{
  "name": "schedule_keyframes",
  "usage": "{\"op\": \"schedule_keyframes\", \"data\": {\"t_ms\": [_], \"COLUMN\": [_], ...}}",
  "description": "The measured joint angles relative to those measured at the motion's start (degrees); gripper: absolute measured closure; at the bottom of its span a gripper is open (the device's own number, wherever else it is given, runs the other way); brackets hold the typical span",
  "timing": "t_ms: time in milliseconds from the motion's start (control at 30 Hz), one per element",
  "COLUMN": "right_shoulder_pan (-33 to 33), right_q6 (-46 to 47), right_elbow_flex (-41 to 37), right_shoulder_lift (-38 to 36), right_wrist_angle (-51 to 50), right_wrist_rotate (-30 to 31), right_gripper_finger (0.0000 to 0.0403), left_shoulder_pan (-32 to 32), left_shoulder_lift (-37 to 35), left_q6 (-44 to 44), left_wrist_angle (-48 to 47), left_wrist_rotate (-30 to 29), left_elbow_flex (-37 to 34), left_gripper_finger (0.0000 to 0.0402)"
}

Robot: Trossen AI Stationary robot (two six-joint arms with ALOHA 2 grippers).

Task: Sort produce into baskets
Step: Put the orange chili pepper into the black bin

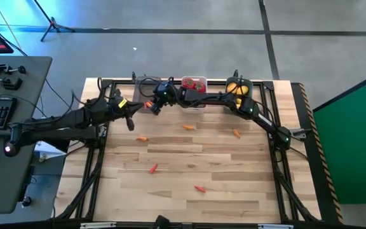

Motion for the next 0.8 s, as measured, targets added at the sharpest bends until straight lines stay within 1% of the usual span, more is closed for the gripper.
{"op": "schedule_keyframes", "data": {"t_ms": [67,133,167,300,400,467,567,633,700,800], "right_shoulder_pan": [0.5,1.1,1.4,2.4,2.4,2.4,2.5,2.9,3.7,5.3], "right_q6": [-1.8,-4.7,-5.8,-8.1,-9.4,-9.6,-8.2,-6.9,-6.1,-5.5], "right_elbow_flex": [0.0,0.0,-0.1,-0.2,-3.4,-8.2,-19.1,-27.3,-35.7,-46.9], "right_shoulder_lift": [0.0,-0.2,-0.6,-3.3,-5.7,-7.7,-12.4,-16.5,-21.4,-28.9], "right_wrist_angle": [-0.8,-1.0,-1.4,-1.3,2.0,5.5,14.1,21.6,27.1,32.5], "right_wrist_rotate": [2.0,4.6,4.7,4.6,5.9,7.6,8.2,8.3,9.6,12.4], "right_gripper_finger": [0.0328,0.0376,0.0389,0.0396,0.04,0.0402,0.0402,0.0403,0.0403,0.0403], "left_shoulder_pan": [0.0,0.0,0.0,0.0,0.0,0.0,0.0,0.0,0.0,0.0], "left_shoulder_lift": [0.1,0.6,0.9,2.3,3.2,3.5,4.2,5.2,6.6,9.9], "left_q6": [-0.6,-0.5,-0.2,0.2,0.6,1.1,2.5,2.6,2.7,2.6], "left_wrist_angle": [-4.9,-11.0,-13.7,-22.2,-25.2,-26.0,-26.7,-27.1,-28.0,-29.5], "left_wrist_rotate": [0.0,-0.1,-0.1,-0.1,0.6,2.0,4.4,6.3,7.8,8.7], "left_elbow_flex": [2.7,5.1,6.2,9.3,10.2,10.2,10.3,10.3,10.3,10.3], "left_gripper_finger": [0.0402,0.0402,0.0402,0.0402,0.0402,0.0402,0.0401,0.0402,0.0401,0.0401]}}
